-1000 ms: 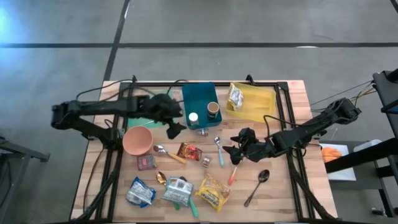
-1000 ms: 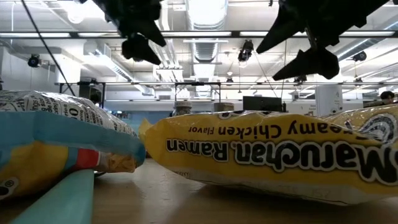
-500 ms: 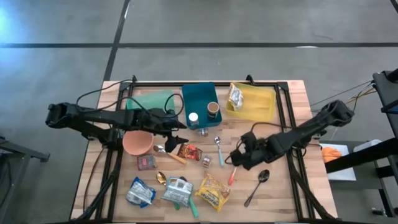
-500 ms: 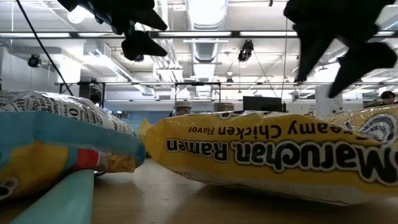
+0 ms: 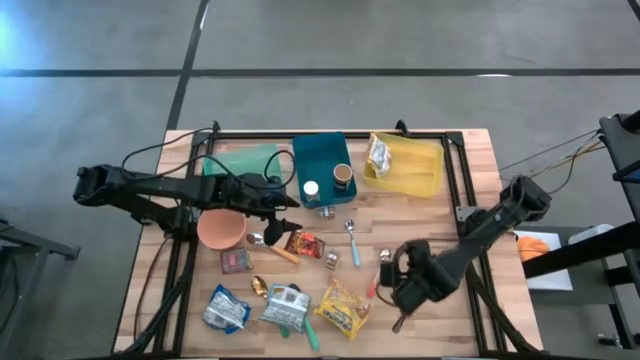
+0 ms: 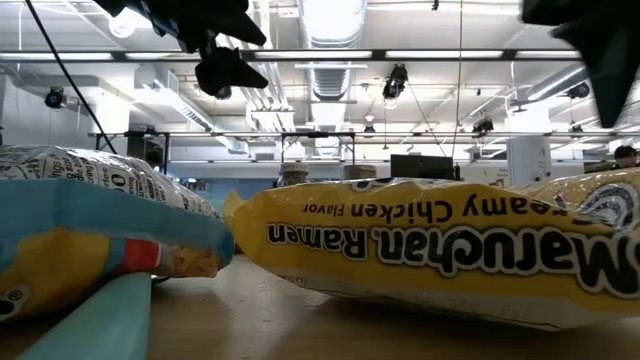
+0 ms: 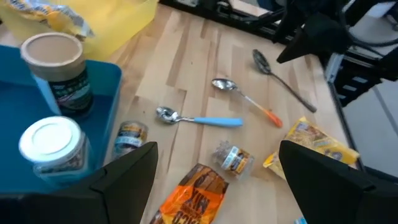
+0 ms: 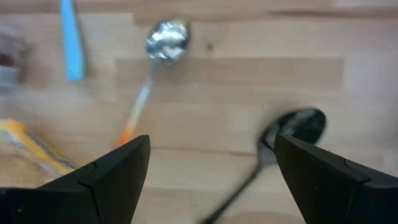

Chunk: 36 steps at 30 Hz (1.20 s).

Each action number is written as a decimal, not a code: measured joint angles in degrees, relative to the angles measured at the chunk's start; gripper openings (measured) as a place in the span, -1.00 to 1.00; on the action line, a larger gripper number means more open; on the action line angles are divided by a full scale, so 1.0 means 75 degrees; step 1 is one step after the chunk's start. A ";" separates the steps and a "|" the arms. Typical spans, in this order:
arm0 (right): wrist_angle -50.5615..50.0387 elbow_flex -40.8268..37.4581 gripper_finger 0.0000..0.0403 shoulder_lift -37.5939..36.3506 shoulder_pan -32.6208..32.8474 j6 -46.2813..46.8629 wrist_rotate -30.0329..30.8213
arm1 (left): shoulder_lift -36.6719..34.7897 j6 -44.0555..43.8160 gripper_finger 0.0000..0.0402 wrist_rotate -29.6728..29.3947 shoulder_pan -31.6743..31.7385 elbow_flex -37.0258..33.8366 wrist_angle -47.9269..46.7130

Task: Pick & Place Food Item
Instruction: Put the black spoon into the green bin

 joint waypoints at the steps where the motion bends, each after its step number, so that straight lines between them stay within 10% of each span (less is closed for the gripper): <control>1: -0.0015 0.0080 0.69 0.0125 0.0074 0.0065 -0.0004 | -0.0017 0.0000 0.71 0.0061 0.0000 0.0000 0.0003; 11: -0.0072 0.0929 0.69 0.1106 0.0216 -0.1059 -0.0135 | -0.0340 0.0165 0.71 0.0247 -0.0005 0.0105 0.0064; 24: -0.0200 0.1851 0.69 0.1794 0.0270 -0.9500 -0.1364 | -0.0449 0.0554 0.71 0.0305 -0.0029 0.0095 -0.0061; 36: -0.1592 0.1267 0.69 0.1720 0.0823 -1.2433 -0.1365 | -0.0449 0.0583 0.71 0.0305 -0.0035 0.0093 -0.0091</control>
